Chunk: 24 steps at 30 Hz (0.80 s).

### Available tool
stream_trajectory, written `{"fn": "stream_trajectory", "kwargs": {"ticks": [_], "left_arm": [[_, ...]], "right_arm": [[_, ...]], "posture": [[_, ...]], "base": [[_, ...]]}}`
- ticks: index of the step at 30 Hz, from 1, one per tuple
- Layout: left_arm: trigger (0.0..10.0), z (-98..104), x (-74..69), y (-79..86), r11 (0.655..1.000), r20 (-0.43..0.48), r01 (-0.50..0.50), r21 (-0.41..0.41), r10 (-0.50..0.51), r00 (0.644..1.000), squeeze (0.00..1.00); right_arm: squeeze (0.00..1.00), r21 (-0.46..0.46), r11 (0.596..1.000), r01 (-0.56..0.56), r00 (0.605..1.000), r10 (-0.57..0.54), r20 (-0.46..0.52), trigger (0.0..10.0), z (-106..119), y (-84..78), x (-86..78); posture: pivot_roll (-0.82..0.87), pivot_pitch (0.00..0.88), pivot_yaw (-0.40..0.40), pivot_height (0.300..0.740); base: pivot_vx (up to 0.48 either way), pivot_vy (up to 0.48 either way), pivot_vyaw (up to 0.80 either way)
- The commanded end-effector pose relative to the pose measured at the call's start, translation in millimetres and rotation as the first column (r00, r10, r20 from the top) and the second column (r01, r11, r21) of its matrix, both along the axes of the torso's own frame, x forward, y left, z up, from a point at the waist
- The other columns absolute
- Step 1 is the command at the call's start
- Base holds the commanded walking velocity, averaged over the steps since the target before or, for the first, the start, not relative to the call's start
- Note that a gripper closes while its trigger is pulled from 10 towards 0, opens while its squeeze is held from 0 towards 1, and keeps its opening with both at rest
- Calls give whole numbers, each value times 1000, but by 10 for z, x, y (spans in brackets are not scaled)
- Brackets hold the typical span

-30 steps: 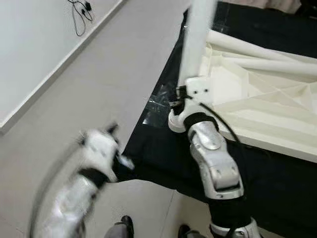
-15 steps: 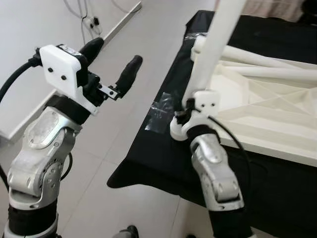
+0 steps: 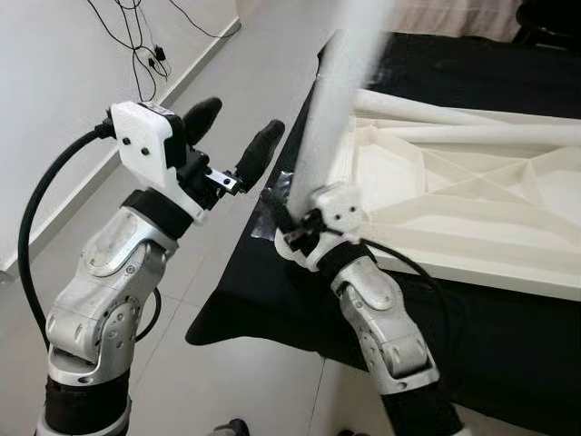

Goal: Building children table

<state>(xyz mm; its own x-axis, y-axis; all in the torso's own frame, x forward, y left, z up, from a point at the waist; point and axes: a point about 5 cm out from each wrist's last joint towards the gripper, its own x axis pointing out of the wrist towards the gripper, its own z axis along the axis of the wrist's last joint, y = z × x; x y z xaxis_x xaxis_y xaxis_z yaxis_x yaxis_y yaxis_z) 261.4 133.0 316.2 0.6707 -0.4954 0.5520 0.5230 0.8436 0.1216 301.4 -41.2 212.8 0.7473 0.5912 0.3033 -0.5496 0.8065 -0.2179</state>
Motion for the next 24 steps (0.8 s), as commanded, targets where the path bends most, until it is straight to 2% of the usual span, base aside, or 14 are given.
{"fn": "stream_trajectory", "kwargs": {"ticks": [1,8,11,13,15,17,18,20,21,24], "left_arm": [[10000,-48,-1,-24,1000,-24,18,-11,-18,1000,0],[10000,-50,20,-48,999,-20,29,-20,-29,999,0],[10000,128,-1,-117,991,56,132,-15,-131,990,0],[10000,185,-18,-140,986,80,165,-9,-164,983,0],[10000,258,-49,-181,977,114,213,11,-213,970,0],[10000,272,-70,-216,974,126,223,21,-224,966,0],[10000,272,-70,-216,974,126,223,21,-224,966,0],[10000,243,-85,-246,976,123,215,33,-218,968,0],[10000,228,-85,-250,977,121,209,37,-212,970,0],[10000,216,-81,-246,978,118,203,39,-207,971,0]], "right_arm": [[0,-68,997,-27,999,25,-34,10000,-149,68,-10],[0,-134,989,-54,998,56,17,10000,-83,137,17],[0,-228,973,-21,998,33,51,10000,-13,144,157],[0,-239,971,-9,998,22,53,10000,2,144,199],[0,-223,975,19,999,-13,31,10000,50,131,301],[0,-138,989,58,998,-61,-22,10000,121,91,419],[0,-138,989,58,998,-61,-22,10000,121,91,419],[0,4,996,87,992,-86,-88,10000,256,19,543],[0,34,995,89,992,-86,-96,10000,306,0,574],[0,30,995,90,993,-87,-80,10000,341,-7,588]], "posture": [[72,206,40,740],[70,192,37,740],[67,166,31,740],[67,166,31,740],[63,154,30,740],[58,146,32,740],[58,146,32,740],[62,135,27,740],[63,135,26,740],[65,131,23,740]], "base": [[0,0,0],[0,0,0],[0,0,0],[0,0,0],[0,0,0],[0,0,0],[0,0,0],[0,0,0],[0,0,0],[0,0,0]]}}
